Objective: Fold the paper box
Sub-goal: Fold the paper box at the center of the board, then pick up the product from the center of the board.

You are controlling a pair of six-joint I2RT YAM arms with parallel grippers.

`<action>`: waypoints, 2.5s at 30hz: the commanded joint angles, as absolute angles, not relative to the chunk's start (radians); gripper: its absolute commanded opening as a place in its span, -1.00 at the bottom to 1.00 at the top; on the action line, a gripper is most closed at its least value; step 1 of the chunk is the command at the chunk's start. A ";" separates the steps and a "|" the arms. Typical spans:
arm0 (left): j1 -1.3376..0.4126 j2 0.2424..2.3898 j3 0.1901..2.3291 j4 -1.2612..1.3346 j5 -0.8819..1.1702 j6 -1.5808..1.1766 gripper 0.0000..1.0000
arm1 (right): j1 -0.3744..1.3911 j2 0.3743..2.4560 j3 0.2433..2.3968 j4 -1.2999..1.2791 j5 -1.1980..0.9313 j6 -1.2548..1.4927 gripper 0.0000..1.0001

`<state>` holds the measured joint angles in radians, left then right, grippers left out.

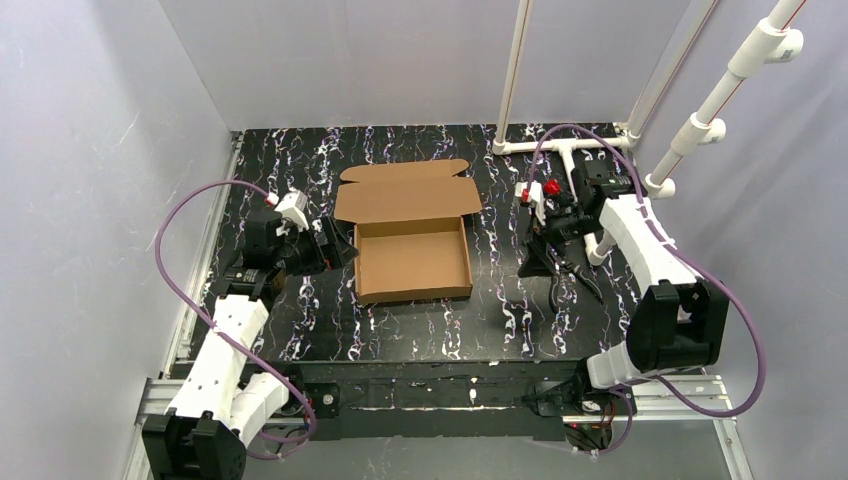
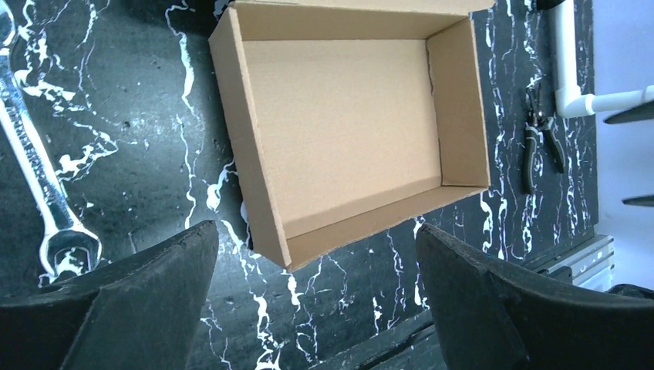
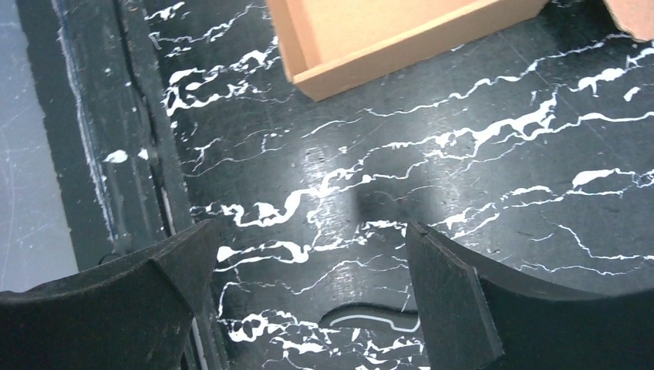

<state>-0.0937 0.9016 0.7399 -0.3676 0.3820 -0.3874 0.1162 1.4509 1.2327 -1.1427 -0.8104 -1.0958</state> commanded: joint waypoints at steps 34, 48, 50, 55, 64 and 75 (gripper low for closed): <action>0.110 1.752 1.086 0.069 0.669 -0.730 0.83 | 0.351 1.570 1.058 -0.094 -0.763 -0.185 0.88; 0.109 1.971 1.209 0.161 0.704 -0.752 -0.64 | 0.315 1.515 1.046 -0.111 -0.821 -0.203 0.89; 0.107 1.962 1.199 0.188 0.711 -0.742 -0.91 | 0.298 1.505 1.046 -0.118 -0.826 -0.207 0.89; 0.106 1.860 1.059 0.366 0.743 -0.698 -1.00 | 0.213 1.470 1.067 -0.158 -0.856 -0.225 0.93; 0.100 1.647 0.726 0.895 0.845 -0.614 -1.00 | 0.102 1.462 1.090 -0.202 -0.903 -0.219 0.97; 0.091 1.454 0.568 1.124 0.844 -0.499 -1.00 | 0.103 1.695 1.644 -0.720 -0.947 -0.548 0.97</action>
